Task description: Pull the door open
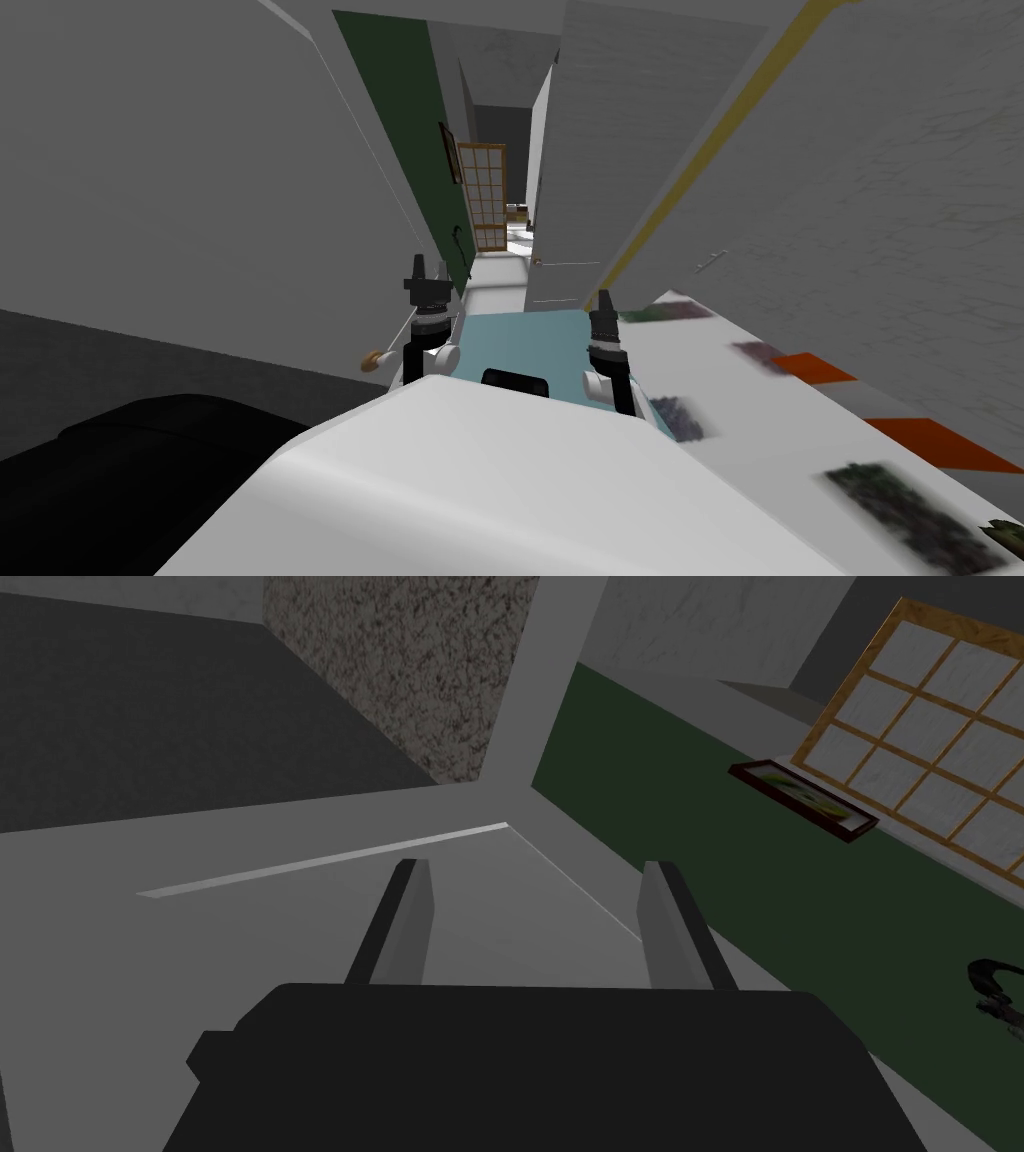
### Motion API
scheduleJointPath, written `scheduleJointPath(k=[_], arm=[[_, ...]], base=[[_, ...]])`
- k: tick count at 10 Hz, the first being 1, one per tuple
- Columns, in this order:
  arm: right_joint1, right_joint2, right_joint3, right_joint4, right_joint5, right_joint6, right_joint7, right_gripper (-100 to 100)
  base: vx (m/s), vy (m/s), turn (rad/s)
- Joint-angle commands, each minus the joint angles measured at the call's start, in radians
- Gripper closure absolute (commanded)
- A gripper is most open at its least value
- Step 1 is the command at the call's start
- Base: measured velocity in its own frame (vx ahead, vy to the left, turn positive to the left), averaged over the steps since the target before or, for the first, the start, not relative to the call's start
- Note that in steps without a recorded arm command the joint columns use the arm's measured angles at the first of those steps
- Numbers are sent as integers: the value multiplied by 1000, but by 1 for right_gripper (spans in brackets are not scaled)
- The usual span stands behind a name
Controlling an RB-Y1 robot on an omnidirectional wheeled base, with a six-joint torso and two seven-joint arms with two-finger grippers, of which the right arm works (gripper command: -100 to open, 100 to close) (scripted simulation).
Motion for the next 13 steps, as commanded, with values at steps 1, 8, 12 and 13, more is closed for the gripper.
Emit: scheduleJointPath(k=[1, 8, 12, 13], arm=[[-10, -10, 0, 41, 13, -18, 35, -100], [-42, -37, 2, 188, 63, -79, 159, -100], [-61, -52, 4, 273, 91, -115, 231, -100], [-64, -55, 4, 290, 97, -122, 245, -100]], base=[[137, 54, -45], [120, 47, -38], [137, 69, -39], [113, 39, -33]])
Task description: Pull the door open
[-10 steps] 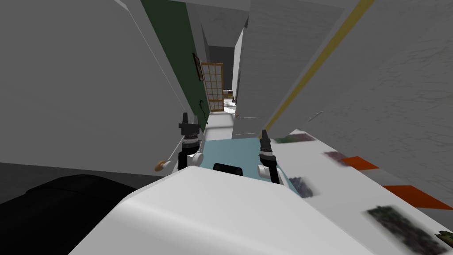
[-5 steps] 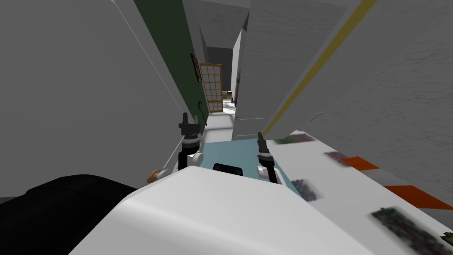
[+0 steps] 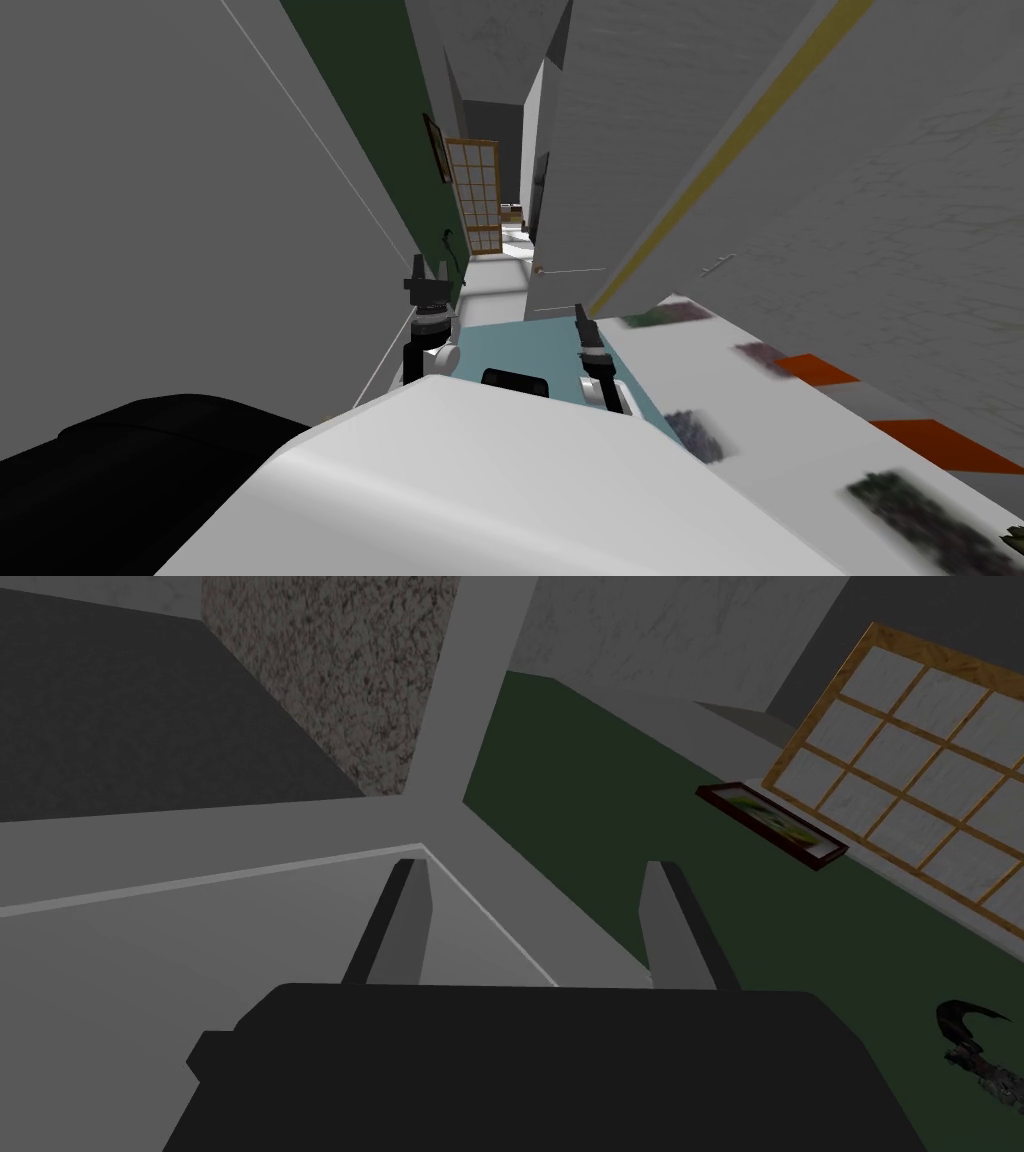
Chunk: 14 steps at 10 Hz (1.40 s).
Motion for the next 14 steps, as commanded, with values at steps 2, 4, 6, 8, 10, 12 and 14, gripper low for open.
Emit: scheduleJointPath(k=[2, 4, 6, 8, 10, 12, 14], arm=[[-10, -8, 1, 47, 16, -20, 41, -100], [-18, -14, 1, 82, 27, -35, 70, -100], [-25, -20, 2, 117, 39, -50, 100, -100], [-33, -25, 3, 152, 51, -64, 130, -100], [-45, -33, 4, 204, 69, -86, 174, -100], [-52, -38, 4, 239, 80, -100, 203, -100], [-60, -43, 5, 272, 92, -114, 232, -100]], base=[[96, 37, -32], [80, 47, -31], [95, 45, -35], [98, 44, -30], [137, 43, -56], [109, 48, -23], [81, 41, -35]])
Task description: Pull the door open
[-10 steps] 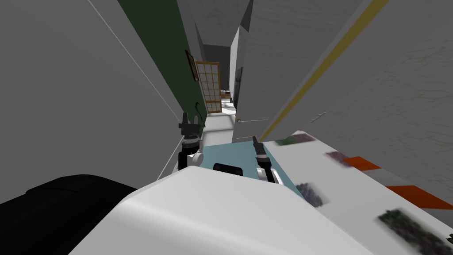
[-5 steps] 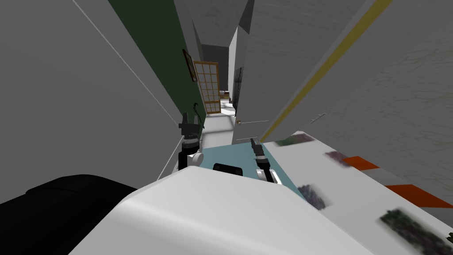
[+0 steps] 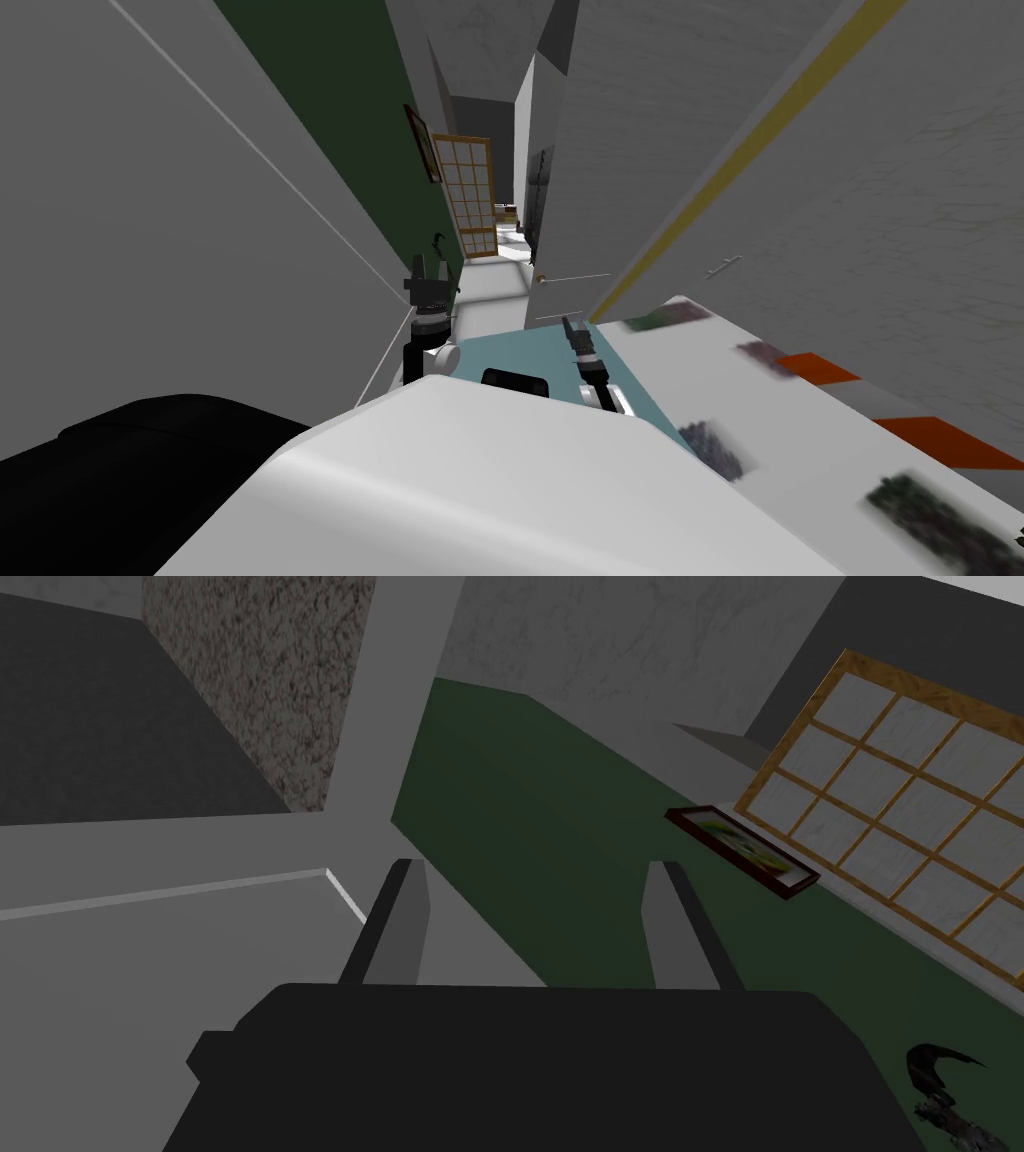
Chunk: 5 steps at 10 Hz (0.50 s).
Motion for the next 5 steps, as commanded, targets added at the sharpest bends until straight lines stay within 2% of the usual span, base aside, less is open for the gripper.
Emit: scheduleJointPath(k=[1, 5], arm=[[-9, -8, 1, 42, 15, -17, 38, -100], [-27, -20, 2, 123, 43, -51, 107, -100]], base=[[139, 73, -54], [138, 51, -42]])
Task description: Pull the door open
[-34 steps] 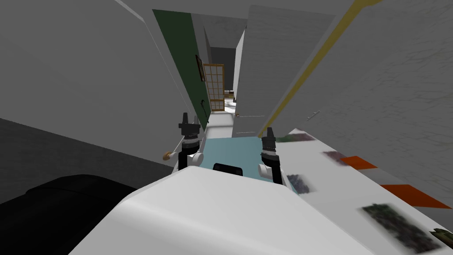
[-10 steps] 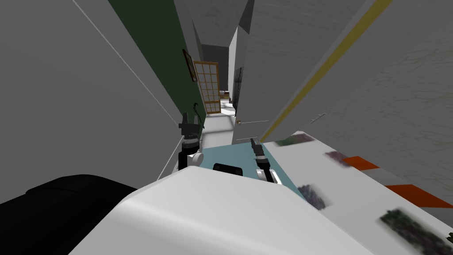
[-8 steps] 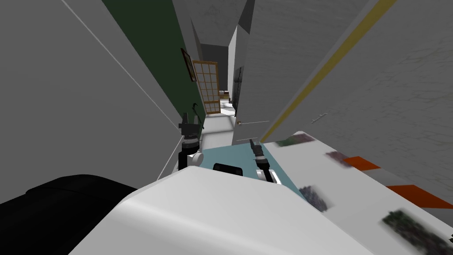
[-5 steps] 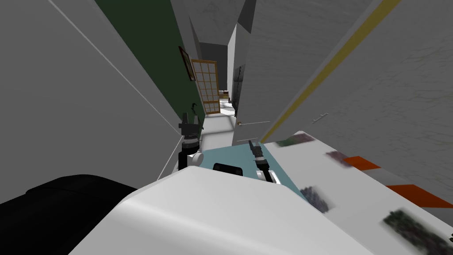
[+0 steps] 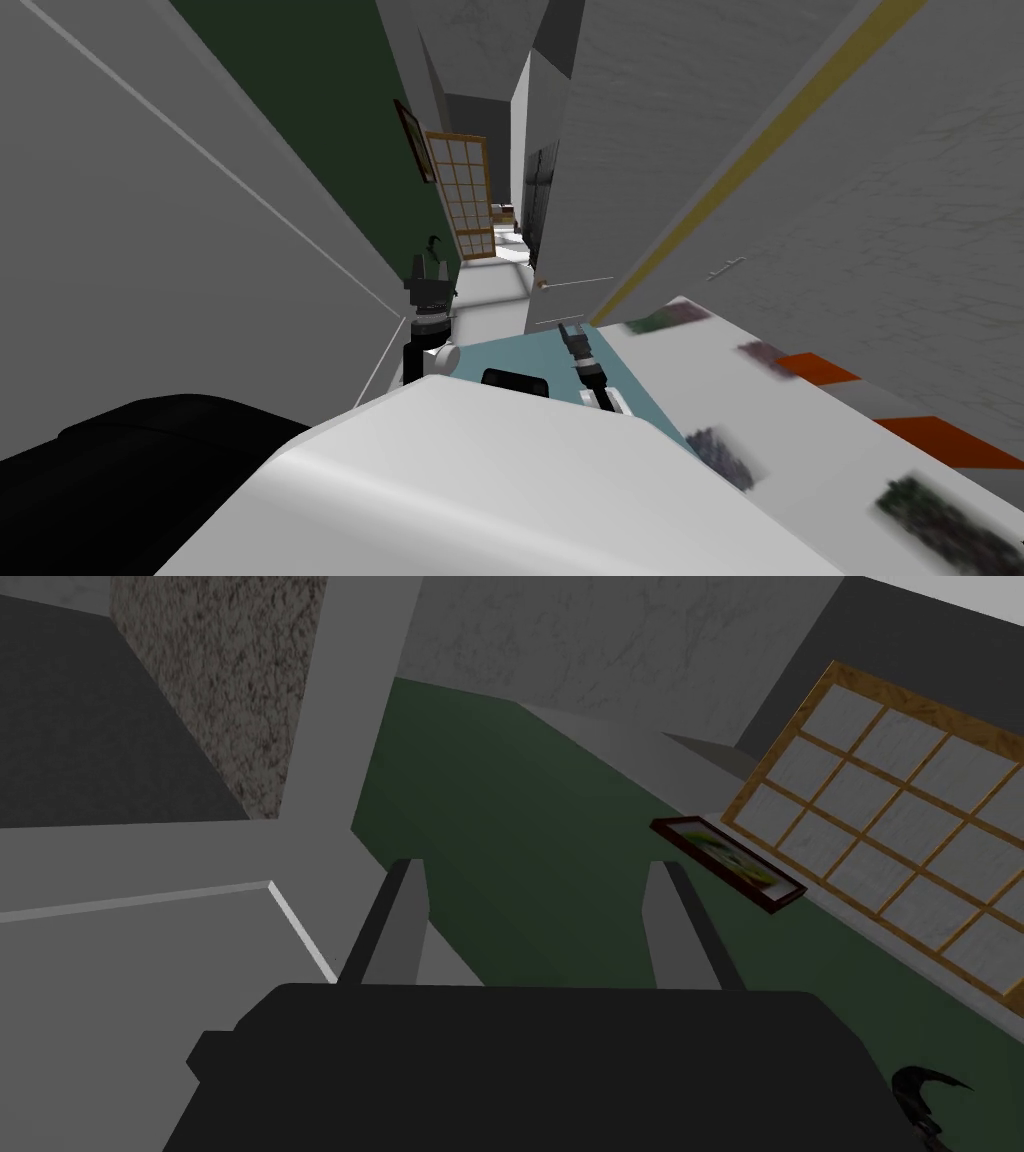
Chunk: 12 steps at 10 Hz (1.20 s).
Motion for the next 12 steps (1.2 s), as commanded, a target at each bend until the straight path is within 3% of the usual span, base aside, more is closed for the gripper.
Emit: scheduleJointPath(k=[1, 12], arm=[[-10, -10, 0, 42, 14, -18, 35, -100], [-60, -40, 4, 267, 90, -112, 225, -100]], base=[[121, 47, -59], [143, 46, -46]])
